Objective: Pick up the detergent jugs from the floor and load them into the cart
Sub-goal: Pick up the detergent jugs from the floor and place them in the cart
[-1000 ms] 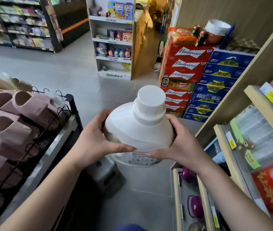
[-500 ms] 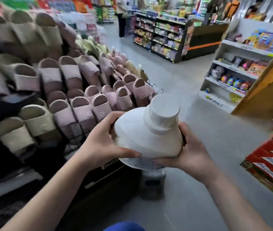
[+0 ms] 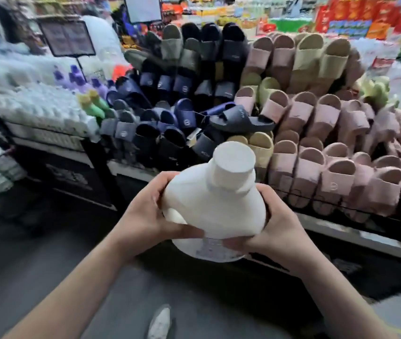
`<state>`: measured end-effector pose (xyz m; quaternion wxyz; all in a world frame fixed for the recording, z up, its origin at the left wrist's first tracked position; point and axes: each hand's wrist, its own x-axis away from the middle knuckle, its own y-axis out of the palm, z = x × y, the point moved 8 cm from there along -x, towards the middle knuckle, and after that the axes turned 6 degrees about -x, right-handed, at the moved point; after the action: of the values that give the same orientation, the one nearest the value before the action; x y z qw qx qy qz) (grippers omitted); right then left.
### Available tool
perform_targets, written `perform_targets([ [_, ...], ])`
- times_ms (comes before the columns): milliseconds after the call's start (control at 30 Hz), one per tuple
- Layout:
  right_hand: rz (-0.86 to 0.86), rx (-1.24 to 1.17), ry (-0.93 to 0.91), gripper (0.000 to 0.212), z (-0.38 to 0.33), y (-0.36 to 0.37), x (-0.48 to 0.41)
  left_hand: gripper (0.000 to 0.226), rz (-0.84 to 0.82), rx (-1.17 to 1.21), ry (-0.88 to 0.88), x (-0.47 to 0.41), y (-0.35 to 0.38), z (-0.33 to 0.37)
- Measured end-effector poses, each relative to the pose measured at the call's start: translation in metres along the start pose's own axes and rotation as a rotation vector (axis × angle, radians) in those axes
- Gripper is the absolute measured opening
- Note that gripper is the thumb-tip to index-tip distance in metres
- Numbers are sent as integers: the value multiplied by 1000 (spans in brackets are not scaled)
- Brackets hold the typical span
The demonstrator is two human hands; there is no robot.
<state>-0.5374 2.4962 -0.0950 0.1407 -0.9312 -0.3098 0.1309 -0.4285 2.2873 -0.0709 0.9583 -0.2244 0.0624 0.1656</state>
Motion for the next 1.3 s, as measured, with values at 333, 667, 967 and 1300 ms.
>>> perform_targets([
  [333, -361, -62, -77, 90, -67, 244, -106, 85, 354, -16, -151, 69, -224, -108],
  [667, -487, -145, -85, 95, -130, 508, -224, 87, 460, -116, -209, 81, -473, -222],
  [967, -653, -151, -141, 91, -184, 693, -311, 88, 646, -126, -280, 100, -640, -294],
  [1300, -840, -250, -194, 86, -228, 923, -428, 95, 826, -195, -373, 99, -840, -398],
])
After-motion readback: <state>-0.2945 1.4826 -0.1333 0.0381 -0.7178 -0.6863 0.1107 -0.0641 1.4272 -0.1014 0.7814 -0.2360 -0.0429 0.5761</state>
